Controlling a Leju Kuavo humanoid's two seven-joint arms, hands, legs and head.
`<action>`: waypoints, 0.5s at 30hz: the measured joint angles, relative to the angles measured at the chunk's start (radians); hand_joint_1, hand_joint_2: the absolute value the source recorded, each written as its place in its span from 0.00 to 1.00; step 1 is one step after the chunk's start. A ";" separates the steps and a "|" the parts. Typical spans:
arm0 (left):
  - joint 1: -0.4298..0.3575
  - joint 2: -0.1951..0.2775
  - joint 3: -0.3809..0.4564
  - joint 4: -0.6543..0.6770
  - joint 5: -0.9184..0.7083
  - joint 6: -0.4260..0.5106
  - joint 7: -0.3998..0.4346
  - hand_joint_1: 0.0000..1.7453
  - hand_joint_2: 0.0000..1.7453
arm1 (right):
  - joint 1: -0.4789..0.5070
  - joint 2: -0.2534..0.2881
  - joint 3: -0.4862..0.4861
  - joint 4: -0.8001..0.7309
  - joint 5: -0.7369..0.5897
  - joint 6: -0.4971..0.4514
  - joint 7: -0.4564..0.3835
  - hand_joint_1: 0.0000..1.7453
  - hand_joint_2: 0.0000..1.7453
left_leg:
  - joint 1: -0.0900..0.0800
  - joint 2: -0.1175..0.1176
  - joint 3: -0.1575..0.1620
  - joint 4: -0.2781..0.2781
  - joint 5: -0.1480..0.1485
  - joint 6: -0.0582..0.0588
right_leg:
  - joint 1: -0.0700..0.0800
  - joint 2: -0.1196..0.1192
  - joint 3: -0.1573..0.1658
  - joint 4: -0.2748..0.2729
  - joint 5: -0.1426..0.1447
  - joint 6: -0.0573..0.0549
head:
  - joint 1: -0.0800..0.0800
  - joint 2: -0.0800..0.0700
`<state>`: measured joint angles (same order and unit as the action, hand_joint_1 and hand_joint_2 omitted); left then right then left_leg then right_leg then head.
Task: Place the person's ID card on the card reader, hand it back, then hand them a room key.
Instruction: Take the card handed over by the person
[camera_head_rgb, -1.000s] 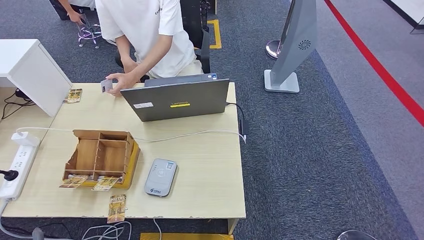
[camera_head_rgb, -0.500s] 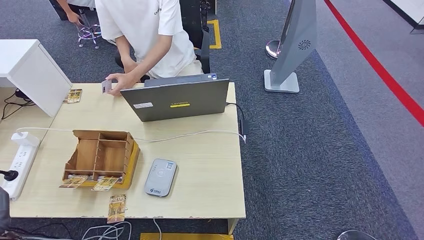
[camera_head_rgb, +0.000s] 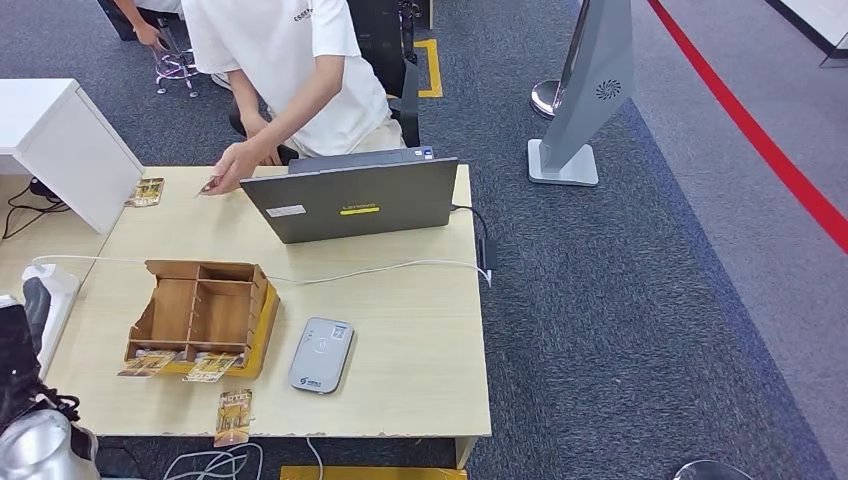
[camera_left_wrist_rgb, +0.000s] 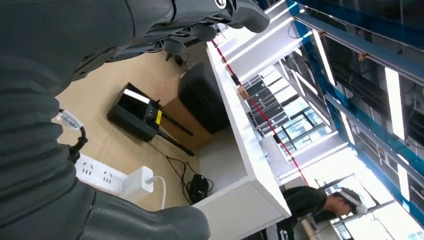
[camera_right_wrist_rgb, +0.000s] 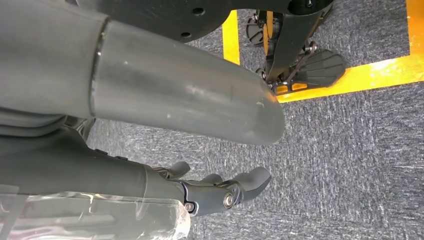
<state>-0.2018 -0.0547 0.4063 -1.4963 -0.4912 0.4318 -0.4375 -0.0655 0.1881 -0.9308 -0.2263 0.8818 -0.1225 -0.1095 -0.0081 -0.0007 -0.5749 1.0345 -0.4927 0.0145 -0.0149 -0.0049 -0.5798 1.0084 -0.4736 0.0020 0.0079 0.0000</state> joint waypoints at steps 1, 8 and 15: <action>-0.016 0.011 -0.010 0.014 -0.025 -0.003 0.014 0.00 1.00 | 0.000 0.000 0.000 0.000 0.004 0.002 0.000 0.00 0.00 | 0.000 0.000 0.000 0.000 0.000 0.000 | 0.000 0.000 0.000 0.000 0.000 0.000 | 0.000 0.000; -0.121 0.091 -0.077 0.123 -0.193 -0.019 0.112 0.00 1.00 | -0.003 0.000 0.000 0.001 0.029 0.013 0.000 0.00 0.00 | 0.000 0.001 0.000 0.000 0.000 0.000 | 0.000 0.001 0.000 0.000 0.000 0.000 | 0.000 0.000; -0.229 0.173 -0.146 0.243 -0.358 -0.029 0.207 0.00 1.00 | -0.004 0.000 0.000 0.005 0.059 0.018 0.001 0.00 0.00 | 0.000 0.001 0.000 0.000 0.001 -0.001 | 0.000 0.001 0.000 0.000 0.000 0.000 | 0.000 0.000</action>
<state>-0.4309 0.1187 0.2604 -1.2529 -0.8492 0.4025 -0.2306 -0.0699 0.1881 -0.9309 -0.2211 0.9410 -0.1041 -0.1089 -0.0080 0.0000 -0.5749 1.0346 -0.4921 0.0140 -0.0149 -0.0038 -0.5801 1.0089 -0.4733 0.0016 0.0080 0.0000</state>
